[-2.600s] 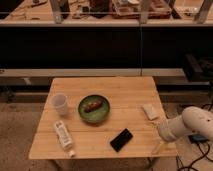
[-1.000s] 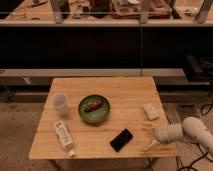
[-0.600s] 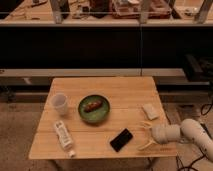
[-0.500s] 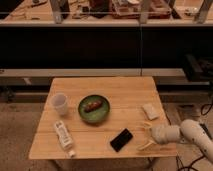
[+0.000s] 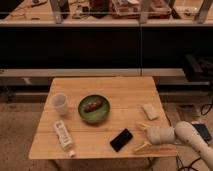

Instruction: Place the eraser on the white sponge

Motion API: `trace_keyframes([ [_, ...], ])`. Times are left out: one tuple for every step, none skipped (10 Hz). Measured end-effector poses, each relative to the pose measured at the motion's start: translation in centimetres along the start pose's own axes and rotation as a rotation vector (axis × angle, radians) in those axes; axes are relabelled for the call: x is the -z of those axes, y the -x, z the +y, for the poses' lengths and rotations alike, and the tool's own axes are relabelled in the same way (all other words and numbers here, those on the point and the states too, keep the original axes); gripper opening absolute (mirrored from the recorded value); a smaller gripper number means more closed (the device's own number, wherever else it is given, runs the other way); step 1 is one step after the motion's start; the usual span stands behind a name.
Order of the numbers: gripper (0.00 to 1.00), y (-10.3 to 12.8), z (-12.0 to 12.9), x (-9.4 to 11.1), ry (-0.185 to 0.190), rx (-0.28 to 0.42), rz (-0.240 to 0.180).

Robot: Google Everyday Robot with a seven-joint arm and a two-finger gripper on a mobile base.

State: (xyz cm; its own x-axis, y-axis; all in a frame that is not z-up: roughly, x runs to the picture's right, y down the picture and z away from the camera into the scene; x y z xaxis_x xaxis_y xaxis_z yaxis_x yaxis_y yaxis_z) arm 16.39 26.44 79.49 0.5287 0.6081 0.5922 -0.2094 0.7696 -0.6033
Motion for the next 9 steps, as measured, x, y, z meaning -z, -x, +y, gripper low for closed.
trace_keyframes([
  [0.8,0.4,0.0,-0.7,0.003,0.008,-0.009],
  [0.8,0.5,0.0,-1.1,0.004,0.012,-0.014],
  [0.8,0.6,0.0,-1.5,0.006,0.018,-0.019],
  [0.8,0.6,0.1,-2.0,0.007,0.024,-0.024],
  [0.8,0.6,0.1,-2.3,0.01,0.03,-0.029],
  [0.8,0.7,0.1,-2.7,0.012,0.039,-0.035],
  [0.8,0.7,0.0,-2.9,0.012,0.047,-0.041],
  [0.8,0.6,0.0,-3.1,0.013,0.054,-0.045],
  [0.8,0.6,0.0,-3.2,0.016,0.058,-0.048],
])
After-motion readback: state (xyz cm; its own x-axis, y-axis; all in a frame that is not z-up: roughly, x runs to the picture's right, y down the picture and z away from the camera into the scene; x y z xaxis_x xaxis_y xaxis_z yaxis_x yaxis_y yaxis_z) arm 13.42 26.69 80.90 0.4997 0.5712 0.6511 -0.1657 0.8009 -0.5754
